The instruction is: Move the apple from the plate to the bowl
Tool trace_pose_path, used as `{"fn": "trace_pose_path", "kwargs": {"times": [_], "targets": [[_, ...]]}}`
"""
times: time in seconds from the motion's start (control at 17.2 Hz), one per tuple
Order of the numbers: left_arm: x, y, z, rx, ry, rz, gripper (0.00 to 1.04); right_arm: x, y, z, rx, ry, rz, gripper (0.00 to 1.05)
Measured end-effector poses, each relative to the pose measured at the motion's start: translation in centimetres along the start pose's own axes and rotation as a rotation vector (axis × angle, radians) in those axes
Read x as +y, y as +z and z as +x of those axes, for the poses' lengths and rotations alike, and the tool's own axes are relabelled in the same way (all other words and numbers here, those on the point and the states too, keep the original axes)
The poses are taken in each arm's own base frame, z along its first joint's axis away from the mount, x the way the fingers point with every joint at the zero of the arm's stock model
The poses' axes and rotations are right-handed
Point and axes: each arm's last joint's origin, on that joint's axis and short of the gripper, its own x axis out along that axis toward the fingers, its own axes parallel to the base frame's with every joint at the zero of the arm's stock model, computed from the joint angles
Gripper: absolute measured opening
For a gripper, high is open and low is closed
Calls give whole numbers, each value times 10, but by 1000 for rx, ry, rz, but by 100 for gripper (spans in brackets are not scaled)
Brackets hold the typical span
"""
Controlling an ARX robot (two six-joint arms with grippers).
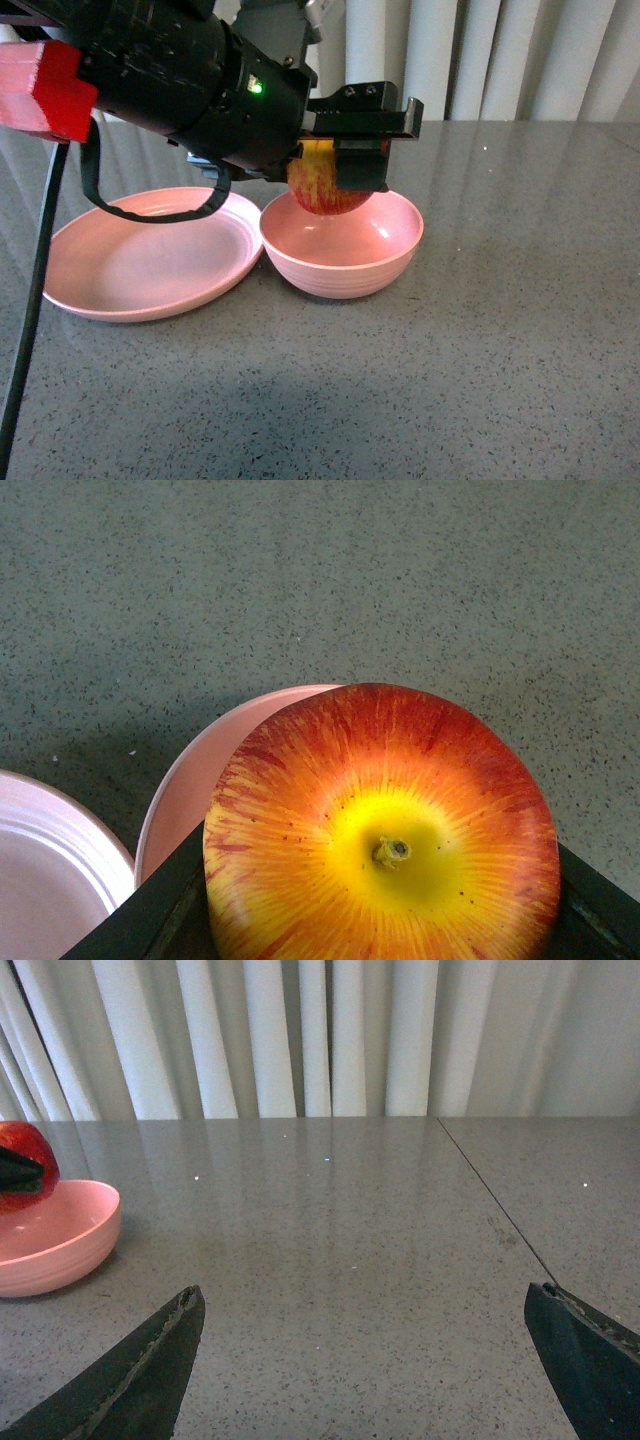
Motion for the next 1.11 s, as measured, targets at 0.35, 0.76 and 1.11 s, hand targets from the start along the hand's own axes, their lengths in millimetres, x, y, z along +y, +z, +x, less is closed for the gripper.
{"fn": "trace_pose_path", "kwargs": {"times": [0.35,0.76,1.11], "targets": [[1,-13,27,64,34,-14,68,0,0,0,0,0,0,98],[-3,-20,39,88,25,-9,77,0,0,0,0,0,0,98],[-3,-12,36,65,23,-9,98,0,0,0,0,0,0,98]]}}
